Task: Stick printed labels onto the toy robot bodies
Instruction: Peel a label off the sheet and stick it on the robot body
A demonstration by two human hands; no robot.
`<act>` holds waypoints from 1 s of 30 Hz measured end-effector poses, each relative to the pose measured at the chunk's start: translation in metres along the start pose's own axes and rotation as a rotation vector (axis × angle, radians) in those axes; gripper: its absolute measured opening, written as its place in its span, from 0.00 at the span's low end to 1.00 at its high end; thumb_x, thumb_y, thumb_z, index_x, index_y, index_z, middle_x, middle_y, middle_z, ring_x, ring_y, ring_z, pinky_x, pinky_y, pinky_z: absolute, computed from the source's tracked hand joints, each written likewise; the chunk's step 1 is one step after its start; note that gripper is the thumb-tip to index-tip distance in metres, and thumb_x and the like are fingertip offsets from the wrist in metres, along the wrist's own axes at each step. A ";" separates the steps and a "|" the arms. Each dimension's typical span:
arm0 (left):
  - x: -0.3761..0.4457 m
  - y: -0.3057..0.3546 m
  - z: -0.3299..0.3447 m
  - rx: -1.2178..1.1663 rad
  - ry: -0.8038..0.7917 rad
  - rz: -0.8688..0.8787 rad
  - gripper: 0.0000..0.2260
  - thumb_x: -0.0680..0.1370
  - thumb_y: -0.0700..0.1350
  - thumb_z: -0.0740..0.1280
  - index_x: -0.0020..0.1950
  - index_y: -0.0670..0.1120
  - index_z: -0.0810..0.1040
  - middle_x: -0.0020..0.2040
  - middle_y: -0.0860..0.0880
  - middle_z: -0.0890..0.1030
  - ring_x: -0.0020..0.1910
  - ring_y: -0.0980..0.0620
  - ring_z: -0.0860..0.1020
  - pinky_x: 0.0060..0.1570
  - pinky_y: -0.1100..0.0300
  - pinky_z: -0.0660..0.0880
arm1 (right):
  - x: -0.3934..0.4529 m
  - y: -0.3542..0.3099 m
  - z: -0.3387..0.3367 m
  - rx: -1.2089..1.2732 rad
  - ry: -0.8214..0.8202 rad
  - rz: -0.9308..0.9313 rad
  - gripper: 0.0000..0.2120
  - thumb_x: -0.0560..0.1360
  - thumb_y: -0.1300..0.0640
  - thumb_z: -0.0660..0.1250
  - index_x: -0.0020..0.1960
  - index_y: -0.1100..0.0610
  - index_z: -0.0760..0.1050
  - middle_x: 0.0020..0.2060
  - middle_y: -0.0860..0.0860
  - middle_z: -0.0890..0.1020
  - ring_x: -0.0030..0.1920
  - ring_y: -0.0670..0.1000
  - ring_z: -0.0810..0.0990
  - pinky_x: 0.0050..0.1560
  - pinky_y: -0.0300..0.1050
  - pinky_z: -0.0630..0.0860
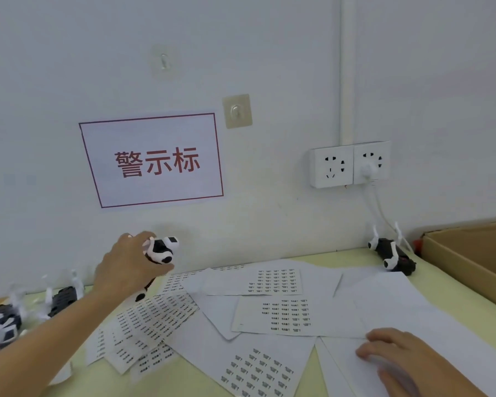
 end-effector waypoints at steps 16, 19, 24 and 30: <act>-0.093 0.122 0.096 -1.877 -0.320 -0.471 0.30 0.63 0.37 0.77 0.62 0.51 0.74 0.54 0.39 0.84 0.53 0.43 0.84 0.51 0.51 0.80 | 0.006 -0.013 -0.012 -0.115 0.074 -0.074 0.38 0.83 0.45 0.35 0.32 0.36 0.80 0.34 0.37 0.82 0.30 0.33 0.78 0.55 0.27 0.57; -0.102 0.118 0.112 -1.879 -0.312 -0.559 0.29 0.63 0.47 0.78 0.64 0.48 0.76 0.57 0.40 0.82 0.55 0.43 0.83 0.47 0.53 0.80 | 0.005 -0.010 -0.010 -0.010 0.017 -0.068 0.26 0.82 0.39 0.51 0.32 0.37 0.81 0.34 0.37 0.82 0.30 0.34 0.78 0.58 0.25 0.54; -0.099 0.097 0.121 -1.802 -0.260 -0.587 0.29 0.62 0.48 0.79 0.62 0.44 0.79 0.58 0.45 0.81 0.58 0.46 0.80 0.51 0.56 0.78 | 0.003 -0.009 -0.007 -0.021 -0.084 -0.056 0.05 0.65 0.37 0.74 0.34 0.36 0.82 0.35 0.37 0.82 0.30 0.33 0.78 0.43 0.30 0.64; -0.091 0.068 0.113 -1.707 -0.225 -0.561 0.22 0.63 0.48 0.79 0.54 0.44 0.81 0.53 0.47 0.83 0.58 0.47 0.81 0.54 0.57 0.76 | 0.001 -0.008 -0.010 0.008 -0.105 -0.043 0.06 0.61 0.41 0.77 0.37 0.36 0.82 0.37 0.35 0.81 0.31 0.32 0.78 0.43 0.30 0.65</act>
Point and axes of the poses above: each hand's wrist, its own x-axis towards the middle knuckle, its own z-axis out of the palm, y = z × x, the point moved 8 cm from there along x, towards the middle knuckle
